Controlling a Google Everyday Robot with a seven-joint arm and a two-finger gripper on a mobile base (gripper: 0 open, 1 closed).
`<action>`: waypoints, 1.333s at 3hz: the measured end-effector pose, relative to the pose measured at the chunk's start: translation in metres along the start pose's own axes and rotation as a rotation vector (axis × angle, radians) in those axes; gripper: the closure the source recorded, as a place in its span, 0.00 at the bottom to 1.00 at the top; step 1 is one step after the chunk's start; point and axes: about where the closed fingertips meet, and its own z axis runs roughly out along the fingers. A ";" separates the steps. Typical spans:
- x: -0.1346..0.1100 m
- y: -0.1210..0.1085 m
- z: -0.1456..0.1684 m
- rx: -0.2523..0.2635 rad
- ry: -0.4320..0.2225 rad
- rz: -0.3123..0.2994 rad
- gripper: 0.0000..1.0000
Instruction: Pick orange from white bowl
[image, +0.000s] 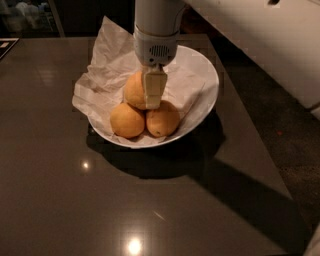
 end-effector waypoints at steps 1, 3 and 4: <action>0.000 0.000 0.000 0.000 0.000 0.000 0.88; 0.003 0.022 -0.050 0.175 -0.178 -0.015 1.00; 0.000 0.036 -0.077 0.222 -0.254 -0.074 1.00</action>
Offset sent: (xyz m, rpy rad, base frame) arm -0.0319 -0.0231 0.0605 0.2434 -0.1863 -0.0042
